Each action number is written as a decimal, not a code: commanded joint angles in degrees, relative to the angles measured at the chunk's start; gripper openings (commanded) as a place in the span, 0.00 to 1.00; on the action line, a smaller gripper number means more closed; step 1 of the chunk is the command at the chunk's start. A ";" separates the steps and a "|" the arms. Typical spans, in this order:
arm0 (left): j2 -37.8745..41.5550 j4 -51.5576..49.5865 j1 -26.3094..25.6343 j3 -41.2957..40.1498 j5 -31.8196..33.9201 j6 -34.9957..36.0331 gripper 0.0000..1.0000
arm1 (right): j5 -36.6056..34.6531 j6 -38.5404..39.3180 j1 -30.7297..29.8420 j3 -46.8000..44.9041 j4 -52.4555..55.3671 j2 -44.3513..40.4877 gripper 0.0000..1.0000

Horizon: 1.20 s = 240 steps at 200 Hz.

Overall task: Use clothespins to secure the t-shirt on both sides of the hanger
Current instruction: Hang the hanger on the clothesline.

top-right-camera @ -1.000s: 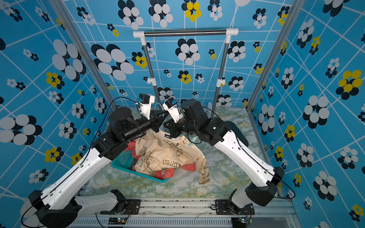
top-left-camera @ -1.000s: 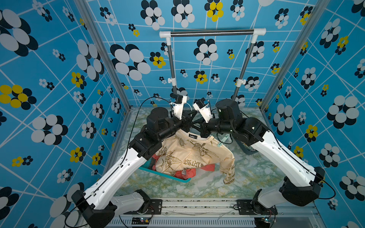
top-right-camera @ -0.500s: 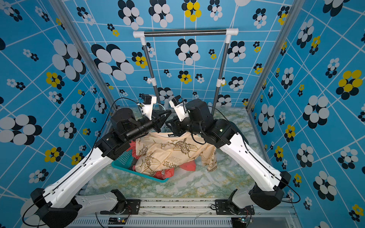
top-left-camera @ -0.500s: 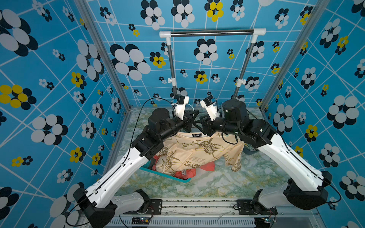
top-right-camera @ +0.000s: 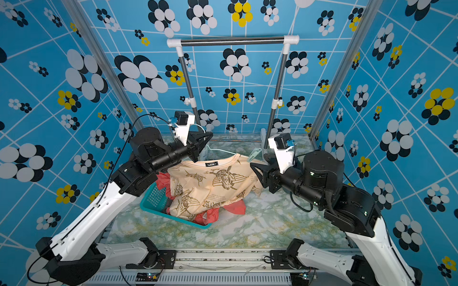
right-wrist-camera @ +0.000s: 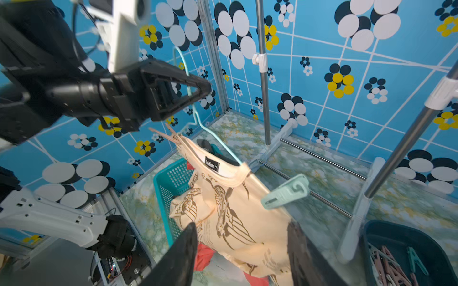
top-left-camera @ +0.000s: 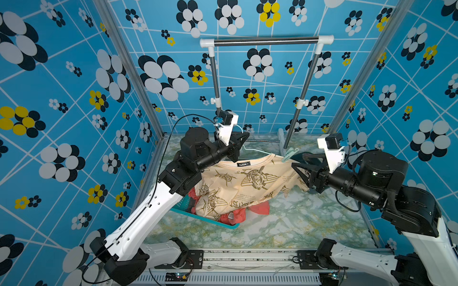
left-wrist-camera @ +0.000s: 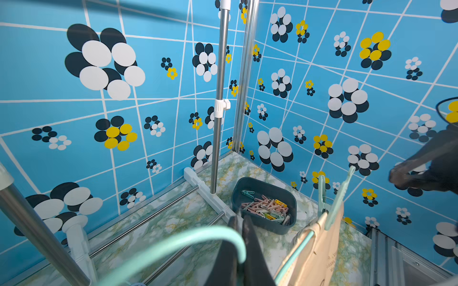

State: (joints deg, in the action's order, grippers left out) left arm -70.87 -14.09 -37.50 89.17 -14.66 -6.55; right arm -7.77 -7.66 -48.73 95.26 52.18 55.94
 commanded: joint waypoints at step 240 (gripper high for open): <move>1.86 -6.17 15.87 7.62 -26.02 -8.61 0.64 | 32.41 3.95 9.27 -3.09 -4.88 8.99 0.00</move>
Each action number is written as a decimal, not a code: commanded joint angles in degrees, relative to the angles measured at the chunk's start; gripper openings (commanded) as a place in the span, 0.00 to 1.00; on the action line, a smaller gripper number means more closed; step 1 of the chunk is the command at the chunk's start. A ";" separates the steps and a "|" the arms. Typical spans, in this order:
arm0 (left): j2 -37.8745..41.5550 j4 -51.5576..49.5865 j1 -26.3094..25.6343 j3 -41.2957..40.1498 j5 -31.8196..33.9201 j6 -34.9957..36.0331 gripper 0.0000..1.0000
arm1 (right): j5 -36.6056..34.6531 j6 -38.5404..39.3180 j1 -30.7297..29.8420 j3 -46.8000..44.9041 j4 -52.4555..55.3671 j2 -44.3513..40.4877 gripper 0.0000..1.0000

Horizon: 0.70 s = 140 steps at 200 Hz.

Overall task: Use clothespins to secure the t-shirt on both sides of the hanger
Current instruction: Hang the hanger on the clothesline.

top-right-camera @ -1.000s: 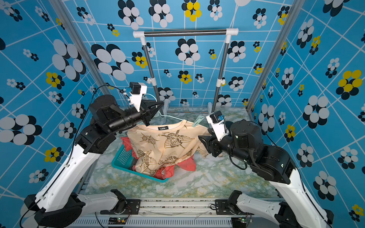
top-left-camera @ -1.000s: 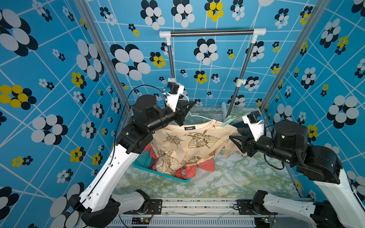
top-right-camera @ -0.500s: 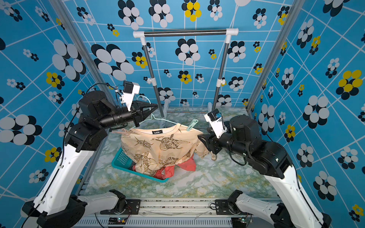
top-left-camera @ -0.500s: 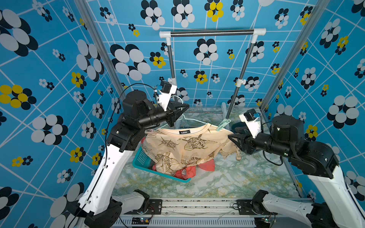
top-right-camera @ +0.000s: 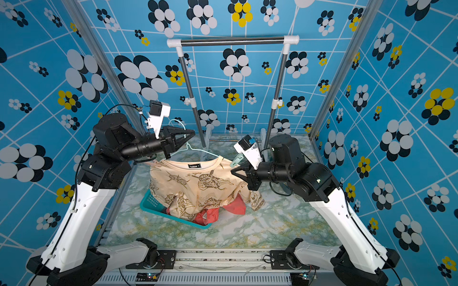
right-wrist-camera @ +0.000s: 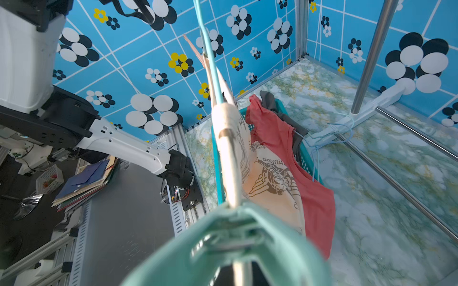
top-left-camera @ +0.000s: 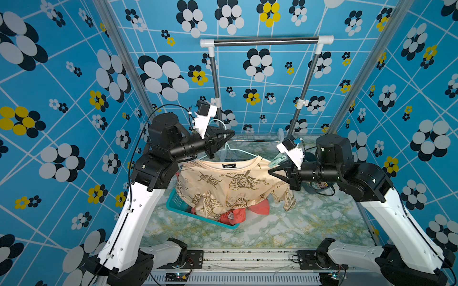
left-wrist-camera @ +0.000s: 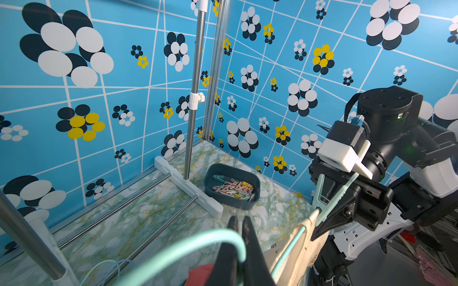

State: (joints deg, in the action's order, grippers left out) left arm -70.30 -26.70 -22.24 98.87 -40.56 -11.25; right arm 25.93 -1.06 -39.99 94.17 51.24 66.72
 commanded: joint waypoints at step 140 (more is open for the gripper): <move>23.41 22.91 -3.04 -45.35 34.42 -14.37 0.99 | -43.71 -6.21 2.42 3.12 0.82 -0.10 0.00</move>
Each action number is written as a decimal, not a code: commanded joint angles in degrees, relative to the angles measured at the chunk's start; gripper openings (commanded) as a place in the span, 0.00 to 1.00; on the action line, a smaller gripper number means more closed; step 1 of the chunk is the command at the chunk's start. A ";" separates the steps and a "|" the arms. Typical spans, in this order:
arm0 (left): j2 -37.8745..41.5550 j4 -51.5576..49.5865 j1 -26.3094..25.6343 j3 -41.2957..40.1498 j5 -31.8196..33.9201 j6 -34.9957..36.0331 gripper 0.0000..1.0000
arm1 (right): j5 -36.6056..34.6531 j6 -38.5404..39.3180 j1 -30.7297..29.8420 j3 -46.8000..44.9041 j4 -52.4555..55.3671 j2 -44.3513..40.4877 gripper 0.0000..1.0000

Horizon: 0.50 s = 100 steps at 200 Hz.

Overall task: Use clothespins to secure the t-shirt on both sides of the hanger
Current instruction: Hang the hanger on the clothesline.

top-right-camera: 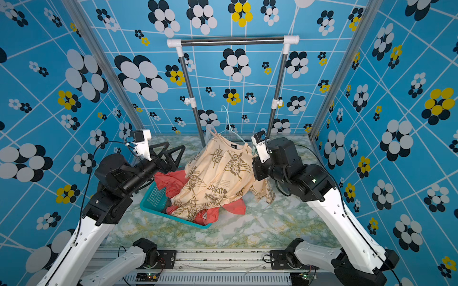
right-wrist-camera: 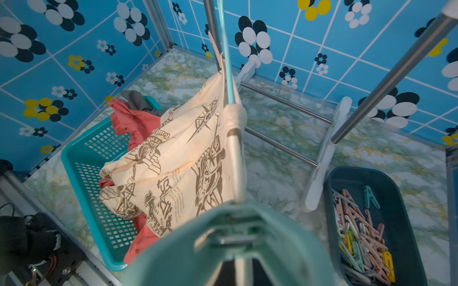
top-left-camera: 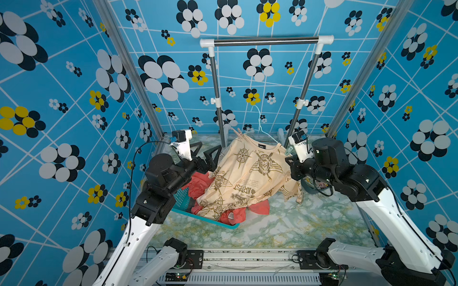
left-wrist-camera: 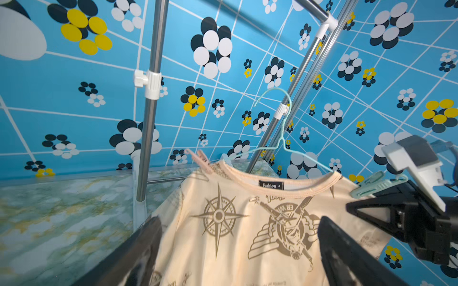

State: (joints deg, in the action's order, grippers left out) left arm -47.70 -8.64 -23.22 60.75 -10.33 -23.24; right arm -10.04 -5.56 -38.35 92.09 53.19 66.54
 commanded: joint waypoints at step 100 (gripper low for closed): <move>7.12 2.76 -3.94 -19.24 7.59 2.92 0.99 | -12.56 0.85 2.00 33.33 5.45 12.99 0.00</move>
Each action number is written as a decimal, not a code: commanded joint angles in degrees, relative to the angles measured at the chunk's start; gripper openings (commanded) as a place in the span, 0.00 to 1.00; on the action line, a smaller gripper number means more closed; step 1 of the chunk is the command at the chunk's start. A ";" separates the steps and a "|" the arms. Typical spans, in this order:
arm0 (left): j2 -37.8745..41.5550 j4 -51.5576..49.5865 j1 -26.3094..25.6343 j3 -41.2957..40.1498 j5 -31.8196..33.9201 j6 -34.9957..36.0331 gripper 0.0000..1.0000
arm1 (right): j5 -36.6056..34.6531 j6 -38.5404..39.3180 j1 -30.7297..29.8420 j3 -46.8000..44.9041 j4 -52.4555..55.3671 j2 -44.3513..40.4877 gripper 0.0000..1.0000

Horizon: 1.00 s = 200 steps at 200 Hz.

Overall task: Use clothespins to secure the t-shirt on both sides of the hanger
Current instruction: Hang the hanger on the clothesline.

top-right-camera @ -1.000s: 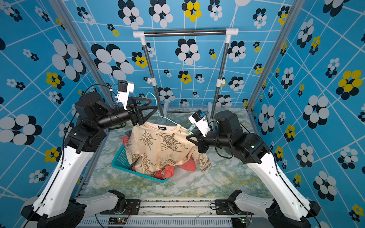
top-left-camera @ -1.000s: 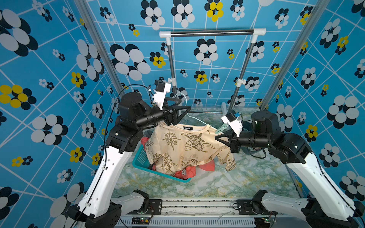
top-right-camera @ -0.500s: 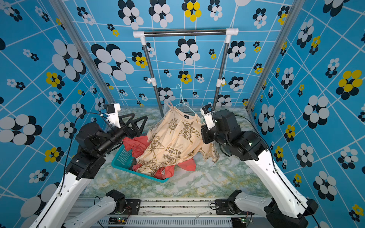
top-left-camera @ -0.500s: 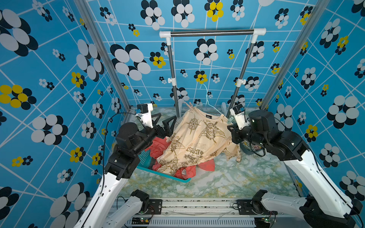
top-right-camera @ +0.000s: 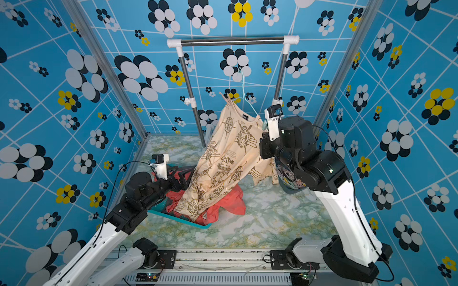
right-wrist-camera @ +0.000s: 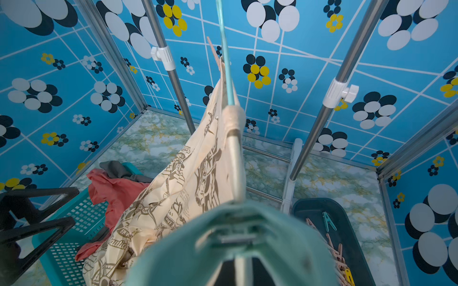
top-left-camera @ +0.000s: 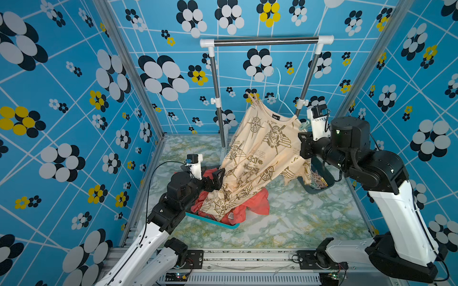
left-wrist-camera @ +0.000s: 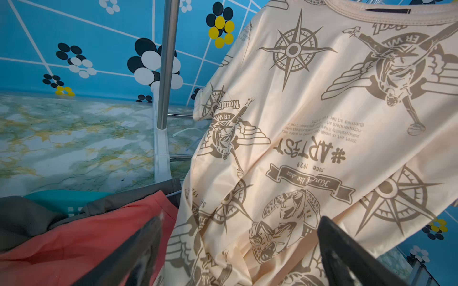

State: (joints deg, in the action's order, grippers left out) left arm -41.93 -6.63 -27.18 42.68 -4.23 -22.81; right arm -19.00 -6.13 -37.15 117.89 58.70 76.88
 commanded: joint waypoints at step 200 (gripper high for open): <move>-0.28 5.30 3.10 -4.72 -3.08 -1.01 0.99 | 9.21 -3.93 19.66 26.58 -5.47 16.62 0.00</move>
State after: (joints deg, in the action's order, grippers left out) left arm -42.48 -2.90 -24.69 39.13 -6.52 -23.18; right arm -15.14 -5.91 -20.99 144.68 59.18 92.33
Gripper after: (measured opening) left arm 0.990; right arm 0.051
